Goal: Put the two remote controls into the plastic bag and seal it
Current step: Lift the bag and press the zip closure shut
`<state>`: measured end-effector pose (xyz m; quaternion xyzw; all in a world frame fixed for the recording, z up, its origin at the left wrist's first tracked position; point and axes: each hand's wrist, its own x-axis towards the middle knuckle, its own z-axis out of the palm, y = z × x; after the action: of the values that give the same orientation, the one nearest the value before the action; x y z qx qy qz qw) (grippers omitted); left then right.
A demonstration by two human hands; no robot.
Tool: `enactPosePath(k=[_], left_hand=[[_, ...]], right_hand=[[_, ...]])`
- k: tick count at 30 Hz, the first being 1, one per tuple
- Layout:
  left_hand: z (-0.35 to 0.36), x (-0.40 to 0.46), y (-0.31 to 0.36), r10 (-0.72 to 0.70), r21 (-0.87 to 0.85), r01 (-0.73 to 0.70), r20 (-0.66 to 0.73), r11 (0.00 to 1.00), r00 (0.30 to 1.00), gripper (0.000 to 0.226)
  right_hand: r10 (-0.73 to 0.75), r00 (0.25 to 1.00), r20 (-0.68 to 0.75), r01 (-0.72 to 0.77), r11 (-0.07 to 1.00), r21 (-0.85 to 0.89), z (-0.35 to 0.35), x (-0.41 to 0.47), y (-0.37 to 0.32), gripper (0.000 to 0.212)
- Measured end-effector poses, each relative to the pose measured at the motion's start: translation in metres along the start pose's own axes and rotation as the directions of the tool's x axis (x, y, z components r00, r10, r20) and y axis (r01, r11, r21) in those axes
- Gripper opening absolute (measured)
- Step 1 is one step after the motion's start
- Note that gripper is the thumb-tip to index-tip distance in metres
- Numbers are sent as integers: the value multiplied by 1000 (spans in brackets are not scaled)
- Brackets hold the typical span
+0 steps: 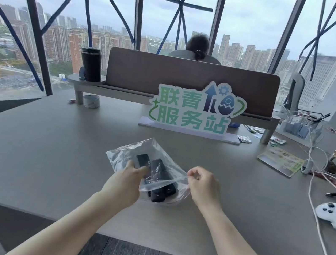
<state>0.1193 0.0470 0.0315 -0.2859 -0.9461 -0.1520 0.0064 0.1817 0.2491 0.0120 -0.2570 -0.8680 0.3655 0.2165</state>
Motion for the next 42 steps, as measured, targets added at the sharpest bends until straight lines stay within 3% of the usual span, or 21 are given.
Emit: enactPosePath(k=[2, 3, 4, 6, 8, 11, 16, 18, 21, 24, 30, 32, 34, 35, 39, 42], left_hand=[[-15, 0, -1, -58, 64, 66, -117, 996, 991, 60], [-26, 3, -2, -99, -17, 98, -146, 995, 984, 55], [-40, 7, -3, -150, -185, 121, -152, 975, 977, 49], [-73, 18, 0, -216, -550, 105, -140, 829, 966, 30], [-111, 26, 6, -225, -689, 8, -225, 725, 948, 13], [-159, 31, 18, -216, -781, -146, -338, 607, 916, 17], [-174, 26, 24, -132, -890, -168, -244, 424, 961, 9], [-168, 21, 22, -60, -918, -148, -182, 368, 981, 16], [-153, 16, 21, -2, -875, -145, -164, 462, 986, 32], [-138, 14, 25, -81, -798, -204, -301, 567, 950, 17], [-132, 15, 30, -148, -820, -180, -305, 544, 941, 2], [-134, 14, 38, -150, -844, -184, -295, 503, 944, 4], [-136, 13, 49, -132, -860, -200, -293, 469, 947, 6], [-138, 12, 55, -114, -859, -211, -295, 468, 949, 6], [-145, 11, 82, 6, -795, -273, -321, 542, 947, 6], [-149, 11, 94, 81, -754, -314, -330, 577, 941, 4]], right_hand=[[41, 999, 33, -45, 993, 108, -9, -2, -8, 20], [58, 996, 60, -69, 979, 191, -17, -2, -15, 23], [78, 993, 87, -102, 945, 311, -26, -1, -25, 25], [108, 989, 106, -149, 807, 572, -51, 4, -51, 27], [84, 993, 78, -115, 679, 725, -79, 9, -81, 23], [-14, 1000, -2, 11, 637, 770, -110, 13, -116, 21], [-52, 999, -2, 36, 661, 750, -133, 9, -126, 16], [-46, 999, 15, 21, 682, 731, -137, 8, -122, 15], [-40, 999, 20, 16, 739, 674, -144, 7, -118, 13], [-62, 998, -15, 60, 838, 542, -154, 4, -116, 11], [-125, 985, -121, 156, 942, 297, -175, 2, -109, 25], [-162, 967, -199, 184, 978, 97, -182, 2, -107, 23], [-243, 927, -287, 181, 957, -226, -186, -3, -109, 25], [-298, 907, -296, 205, 929, -308, -186, -9, -114, 25], [-561, 826, -51, 518, 792, -323, -172, -24, -139, 45], [-597, 801, 47, 578, 751, -318, -159, -17, -147, 30]])
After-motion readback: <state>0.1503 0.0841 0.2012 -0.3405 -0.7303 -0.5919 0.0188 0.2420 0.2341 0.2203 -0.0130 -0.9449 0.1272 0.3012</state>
